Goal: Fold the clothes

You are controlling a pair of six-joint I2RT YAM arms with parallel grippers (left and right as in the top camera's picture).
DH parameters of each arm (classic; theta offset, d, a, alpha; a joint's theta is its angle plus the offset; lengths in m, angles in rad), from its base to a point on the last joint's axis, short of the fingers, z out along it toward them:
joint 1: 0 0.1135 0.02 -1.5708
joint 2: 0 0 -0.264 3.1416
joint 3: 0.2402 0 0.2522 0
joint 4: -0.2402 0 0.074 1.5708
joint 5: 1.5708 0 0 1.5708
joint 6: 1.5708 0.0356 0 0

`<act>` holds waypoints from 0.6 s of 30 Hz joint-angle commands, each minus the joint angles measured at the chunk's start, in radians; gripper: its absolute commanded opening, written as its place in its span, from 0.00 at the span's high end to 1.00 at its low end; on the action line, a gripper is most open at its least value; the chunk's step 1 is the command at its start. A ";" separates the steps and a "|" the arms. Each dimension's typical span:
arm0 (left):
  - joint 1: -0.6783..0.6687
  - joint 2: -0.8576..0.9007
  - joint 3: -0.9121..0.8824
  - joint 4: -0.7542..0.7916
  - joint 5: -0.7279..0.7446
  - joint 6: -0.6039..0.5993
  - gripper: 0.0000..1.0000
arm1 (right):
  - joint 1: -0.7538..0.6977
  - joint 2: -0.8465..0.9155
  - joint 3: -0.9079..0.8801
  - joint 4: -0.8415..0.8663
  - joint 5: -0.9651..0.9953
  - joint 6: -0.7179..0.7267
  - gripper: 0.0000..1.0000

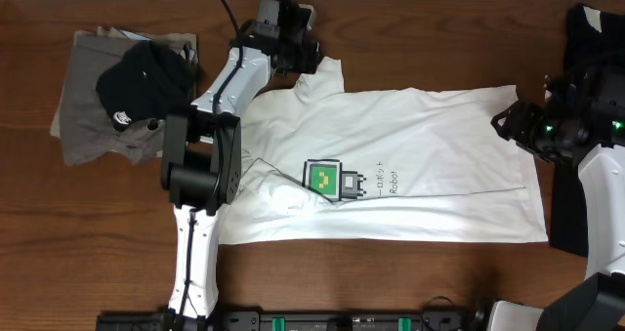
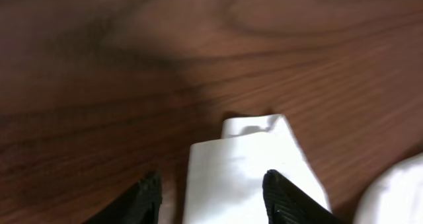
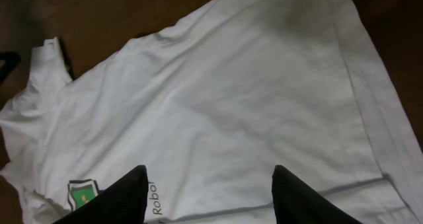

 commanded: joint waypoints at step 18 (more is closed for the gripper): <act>-0.011 0.023 0.020 -0.037 -0.059 0.011 0.93 | 0.010 0.007 0.014 0.010 0.062 -0.004 0.44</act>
